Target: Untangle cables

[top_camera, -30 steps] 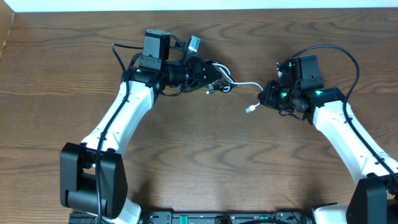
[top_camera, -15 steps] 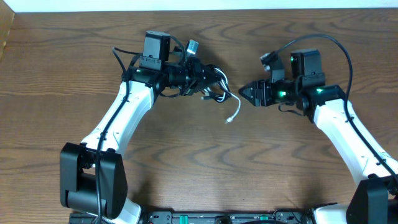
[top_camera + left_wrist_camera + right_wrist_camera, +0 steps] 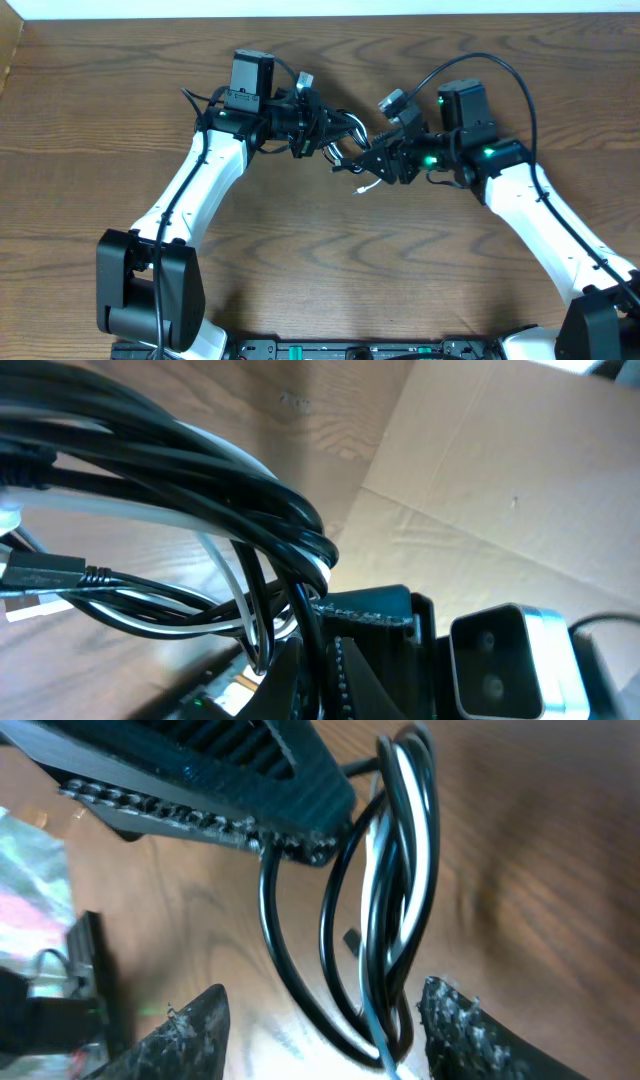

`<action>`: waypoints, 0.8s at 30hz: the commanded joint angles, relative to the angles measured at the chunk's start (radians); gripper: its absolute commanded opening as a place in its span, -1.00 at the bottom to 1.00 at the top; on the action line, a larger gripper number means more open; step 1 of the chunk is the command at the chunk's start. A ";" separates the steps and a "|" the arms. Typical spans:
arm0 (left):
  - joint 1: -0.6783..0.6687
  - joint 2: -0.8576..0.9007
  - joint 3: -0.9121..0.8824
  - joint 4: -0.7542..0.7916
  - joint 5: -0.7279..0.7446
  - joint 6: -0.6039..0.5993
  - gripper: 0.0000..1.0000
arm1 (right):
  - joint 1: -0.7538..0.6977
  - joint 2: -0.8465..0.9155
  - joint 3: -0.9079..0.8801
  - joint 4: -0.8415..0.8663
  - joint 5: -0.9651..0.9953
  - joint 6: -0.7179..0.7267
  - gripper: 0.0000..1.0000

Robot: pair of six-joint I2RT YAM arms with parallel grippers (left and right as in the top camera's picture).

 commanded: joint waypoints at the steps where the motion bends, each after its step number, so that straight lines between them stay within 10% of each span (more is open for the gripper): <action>1: 0.001 -0.003 0.007 0.001 0.013 -0.149 -0.85 | 0.036 -0.002 0.018 0.026 0.183 0.063 -0.11; 8: -0.031 -0.003 0.007 0.001 0.013 -0.201 -0.85 | 0.080 -0.002 0.018 0.053 0.401 0.169 -0.98; 24: 0.006 -0.003 0.007 -0.007 -0.105 0.512 -0.67 | -0.103 -0.002 0.018 -0.120 0.236 0.409 -0.98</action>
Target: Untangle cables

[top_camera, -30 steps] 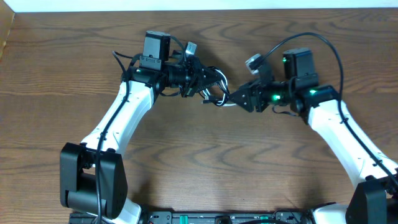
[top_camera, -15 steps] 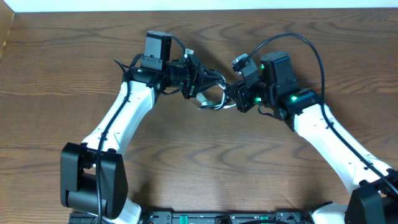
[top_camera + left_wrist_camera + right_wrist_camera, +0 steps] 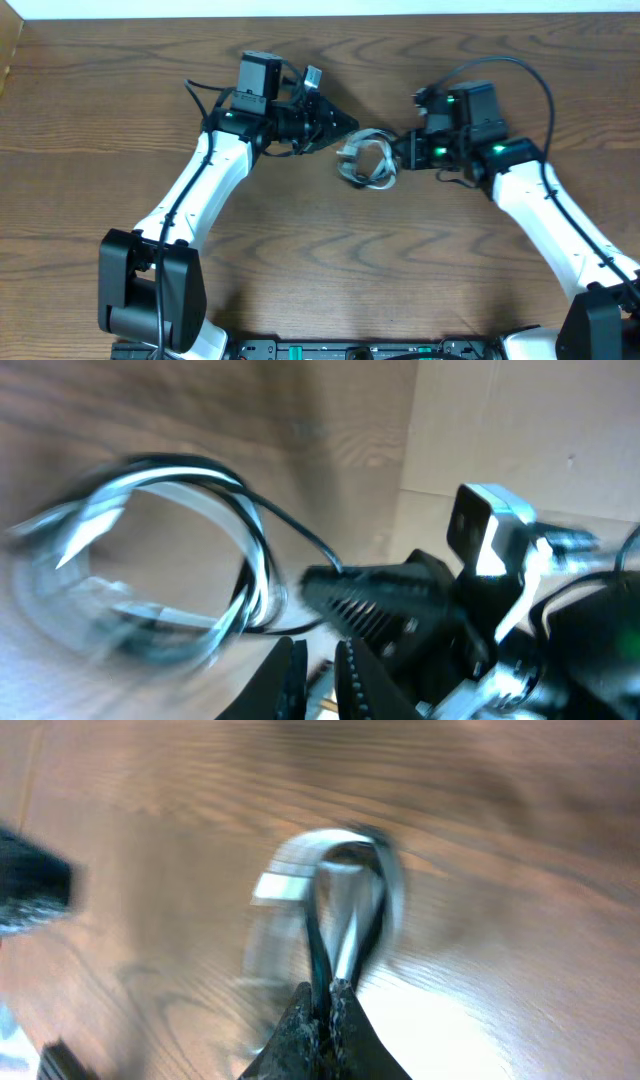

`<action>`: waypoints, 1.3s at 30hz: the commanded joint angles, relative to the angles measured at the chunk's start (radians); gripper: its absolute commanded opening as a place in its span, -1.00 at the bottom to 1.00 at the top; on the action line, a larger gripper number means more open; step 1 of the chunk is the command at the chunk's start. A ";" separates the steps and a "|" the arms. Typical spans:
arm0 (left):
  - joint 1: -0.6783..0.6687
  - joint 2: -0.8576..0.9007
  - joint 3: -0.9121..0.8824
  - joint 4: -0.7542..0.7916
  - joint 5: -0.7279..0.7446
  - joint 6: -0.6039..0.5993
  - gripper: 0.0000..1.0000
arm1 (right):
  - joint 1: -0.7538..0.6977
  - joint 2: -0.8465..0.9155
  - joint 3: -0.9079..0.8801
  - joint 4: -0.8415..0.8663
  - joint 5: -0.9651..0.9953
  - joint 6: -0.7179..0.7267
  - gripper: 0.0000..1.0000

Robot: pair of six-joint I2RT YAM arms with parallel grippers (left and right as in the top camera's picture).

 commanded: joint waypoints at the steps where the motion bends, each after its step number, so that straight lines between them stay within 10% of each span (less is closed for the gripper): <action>1: 0.034 -0.003 0.007 -0.014 -0.032 0.229 -0.66 | -0.040 -0.002 0.018 -0.032 -0.039 0.015 -0.98; 17: 0.031 0.063 -0.042 -0.153 -0.170 0.390 -0.44 | -0.075 -0.002 0.019 -0.032 -0.401 -0.109 -0.98; 25: 0.028 0.163 -0.042 -0.058 -0.129 0.409 0.01 | -0.167 -0.002 0.020 -0.045 -0.665 -0.176 -0.98; 39: -0.040 0.251 -0.043 0.176 0.083 0.456 0.13 | -0.193 -0.002 0.019 -0.107 -0.672 -0.233 -0.98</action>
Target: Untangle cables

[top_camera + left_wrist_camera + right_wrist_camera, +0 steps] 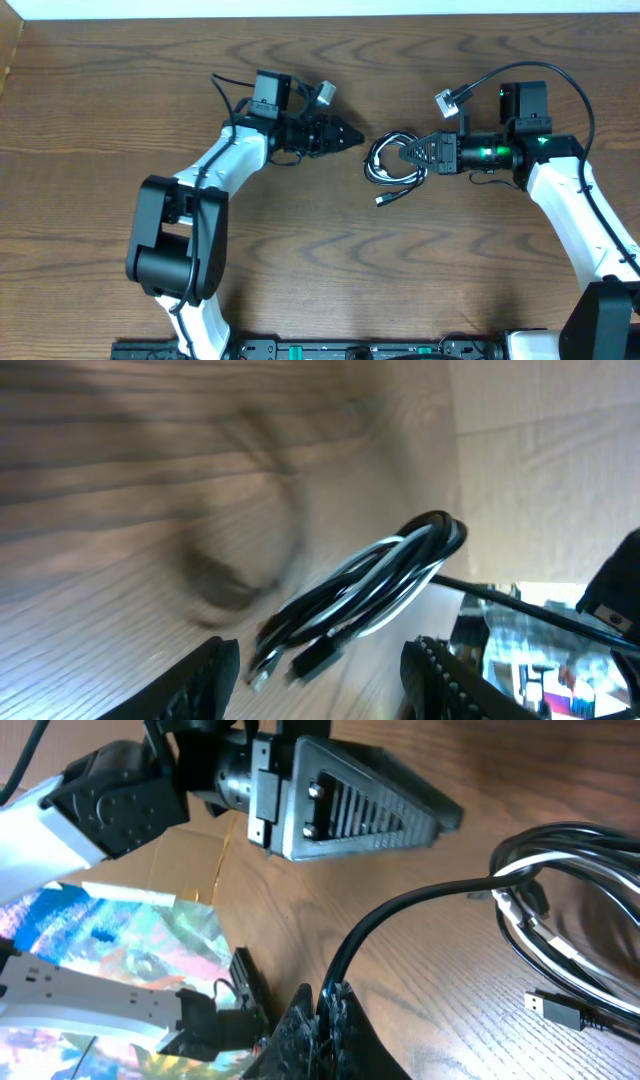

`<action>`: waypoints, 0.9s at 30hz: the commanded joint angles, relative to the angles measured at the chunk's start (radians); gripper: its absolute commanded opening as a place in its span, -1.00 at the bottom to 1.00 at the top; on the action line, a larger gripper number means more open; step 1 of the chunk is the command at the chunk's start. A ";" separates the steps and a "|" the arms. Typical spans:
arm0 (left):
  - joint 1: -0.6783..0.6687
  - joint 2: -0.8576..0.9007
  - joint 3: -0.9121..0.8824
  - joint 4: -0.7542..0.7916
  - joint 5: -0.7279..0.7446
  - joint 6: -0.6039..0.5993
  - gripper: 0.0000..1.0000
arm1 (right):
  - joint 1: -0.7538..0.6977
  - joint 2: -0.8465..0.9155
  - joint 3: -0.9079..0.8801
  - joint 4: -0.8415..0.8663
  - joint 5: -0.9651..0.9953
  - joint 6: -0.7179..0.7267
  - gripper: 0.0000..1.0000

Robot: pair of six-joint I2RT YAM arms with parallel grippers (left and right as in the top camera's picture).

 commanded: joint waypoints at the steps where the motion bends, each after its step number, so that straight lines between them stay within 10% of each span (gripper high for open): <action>1: -0.039 0.030 -0.001 0.028 0.040 0.055 0.13 | -0.002 -0.002 0.019 -0.002 -0.047 -0.040 -0.98; 11: -0.094 0.072 -0.001 0.119 0.040 0.063 0.04 | -0.002 -0.002 0.019 -0.003 -0.046 -0.044 -0.98; 15: -0.094 0.074 -0.001 0.113 0.040 0.063 -0.85 | -0.002 -0.002 0.019 -0.029 0.037 -0.043 -0.98; 27: -0.082 0.073 -0.001 0.151 0.253 0.006 -0.85 | 0.040 0.006 -0.001 -0.107 0.668 0.109 -0.98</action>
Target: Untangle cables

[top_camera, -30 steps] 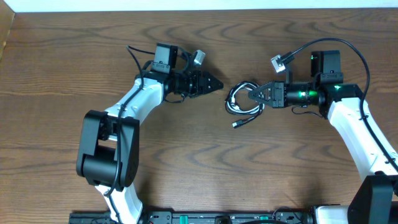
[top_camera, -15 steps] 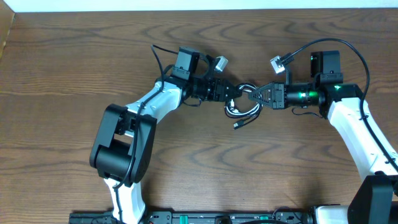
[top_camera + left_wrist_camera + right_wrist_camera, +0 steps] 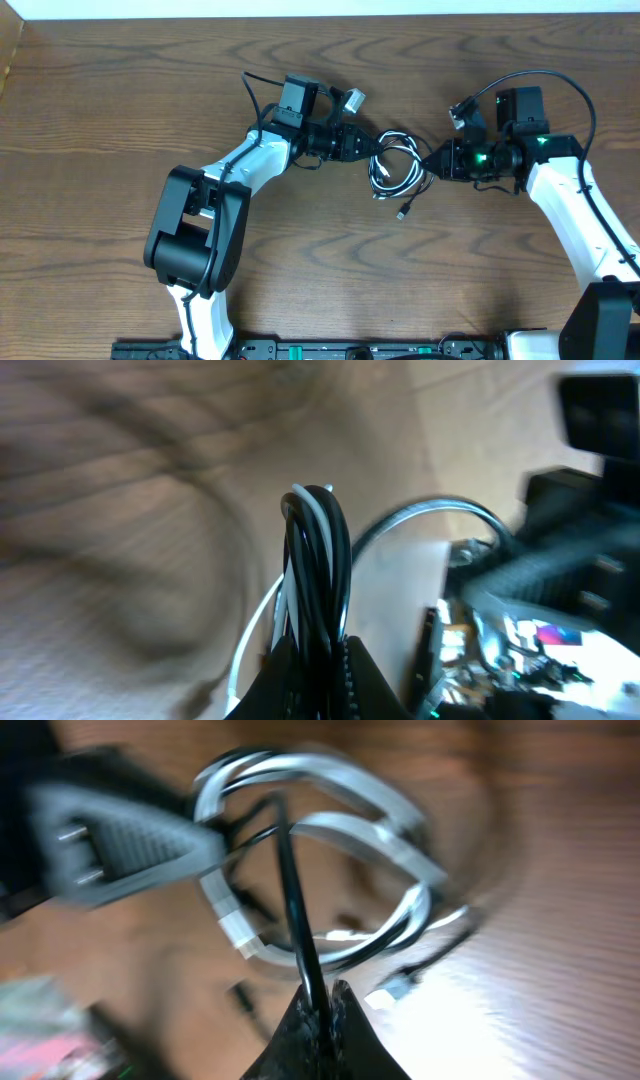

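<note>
A tangle of black and white cables [image 3: 399, 165] lies at the middle of the wooden table, with a loose USB plug [image 3: 403, 213] trailing toward the front. My left gripper [image 3: 373, 146] is at the tangle's left side, shut on a bunch of black and white strands [image 3: 315, 560]. My right gripper [image 3: 431, 162] is at the tangle's right side, shut on one black strand [image 3: 296, 900]. That strand runs up into the loops [image 3: 350, 830]. The left gripper's fingers [image 3: 120, 835] show beside the loops in the right wrist view.
The wooden table [image 3: 320, 290] spreads around the arms. A cardboard box edge [image 3: 8, 55] sits at the far left corner. The right arm's own black lead [image 3: 540, 80] arcs above its wrist.
My left gripper was open and apart from the tangle on its left; now it is at the tangle and shut on a bunch of strands. The right gripper still holds its black strand, a little farther right.
First both grippers were together at the tangle, the left wrist close on the cables and the right open around them. Then the right held a strand with the left apart from it. Later the left stood open while the tangle lay by the right. Now both grip it.
</note>
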`<action>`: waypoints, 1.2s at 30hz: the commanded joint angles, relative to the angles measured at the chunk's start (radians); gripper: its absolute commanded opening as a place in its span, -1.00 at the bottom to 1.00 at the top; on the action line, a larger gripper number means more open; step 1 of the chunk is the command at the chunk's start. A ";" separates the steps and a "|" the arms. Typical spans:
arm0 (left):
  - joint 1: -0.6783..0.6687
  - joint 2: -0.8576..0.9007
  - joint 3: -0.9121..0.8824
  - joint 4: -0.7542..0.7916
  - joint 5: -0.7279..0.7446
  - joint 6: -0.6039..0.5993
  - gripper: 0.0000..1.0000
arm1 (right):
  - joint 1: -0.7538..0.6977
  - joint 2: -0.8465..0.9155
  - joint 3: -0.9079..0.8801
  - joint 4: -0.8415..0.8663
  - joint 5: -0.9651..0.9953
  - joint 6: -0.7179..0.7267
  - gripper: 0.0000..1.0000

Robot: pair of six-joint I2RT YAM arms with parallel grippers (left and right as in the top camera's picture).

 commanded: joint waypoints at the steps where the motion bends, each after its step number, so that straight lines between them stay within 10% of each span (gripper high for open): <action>1: 0.000 0.011 -0.001 0.010 0.172 -0.025 -0.85 | 0.036 0.009 -0.003 0.029 0.160 0.050 -0.98; 12: 0.004 -0.024 0.000 0.121 0.406 -0.262 -0.85 | 0.090 0.119 -0.003 0.099 0.177 0.079 -0.82; 21: 0.008 -0.028 0.000 0.440 0.431 -0.545 -0.85 | 0.090 0.118 -0.002 0.093 0.173 0.077 0.30; 36: -0.003 -0.027 -0.001 0.279 0.055 -0.535 -0.85 | 0.023 -0.019 0.070 -0.058 -0.127 -0.171 0.40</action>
